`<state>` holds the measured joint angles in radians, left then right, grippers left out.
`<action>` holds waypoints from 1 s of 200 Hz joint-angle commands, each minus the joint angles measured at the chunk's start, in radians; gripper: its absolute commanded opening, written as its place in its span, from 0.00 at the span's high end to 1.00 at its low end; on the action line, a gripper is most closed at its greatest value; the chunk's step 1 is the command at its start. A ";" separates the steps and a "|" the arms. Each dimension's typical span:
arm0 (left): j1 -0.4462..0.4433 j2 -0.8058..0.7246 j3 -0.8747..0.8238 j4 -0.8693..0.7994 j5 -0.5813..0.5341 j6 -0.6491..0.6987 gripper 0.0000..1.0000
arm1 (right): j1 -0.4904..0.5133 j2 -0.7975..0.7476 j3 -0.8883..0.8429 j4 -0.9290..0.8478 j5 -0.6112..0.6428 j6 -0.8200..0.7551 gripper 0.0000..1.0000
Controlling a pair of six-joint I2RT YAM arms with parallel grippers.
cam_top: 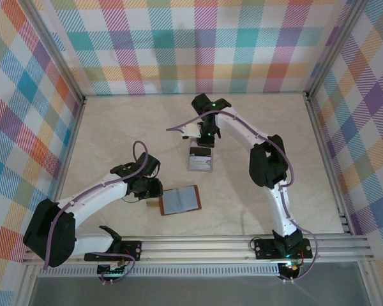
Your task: Take the credit cards out of the card holder
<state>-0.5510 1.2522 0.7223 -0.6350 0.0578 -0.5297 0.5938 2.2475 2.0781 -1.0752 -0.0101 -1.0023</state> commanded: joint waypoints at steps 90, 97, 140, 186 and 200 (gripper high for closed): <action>0.020 -0.010 -0.011 -0.004 -0.028 0.011 0.66 | -0.008 -0.207 -0.205 0.376 0.197 0.097 0.67; 0.020 -0.014 -0.014 0.007 -0.039 0.015 0.63 | -0.009 -0.229 -0.234 0.400 0.202 0.115 0.63; 0.031 -0.017 0.004 0.078 -0.139 0.047 0.35 | -0.031 -0.375 -0.475 0.573 0.254 0.308 0.21; 0.065 -0.002 0.055 0.135 -0.334 0.114 0.00 | -0.054 -0.550 -0.823 0.754 0.322 0.494 0.00; 0.082 0.006 0.065 0.151 -0.476 0.136 0.00 | -0.080 -0.599 -0.908 0.798 0.353 0.543 0.00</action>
<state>-0.5030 1.2526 0.7479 -0.5369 -0.1791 -0.4538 0.5499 1.7363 1.2827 -0.4030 0.2871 -0.6060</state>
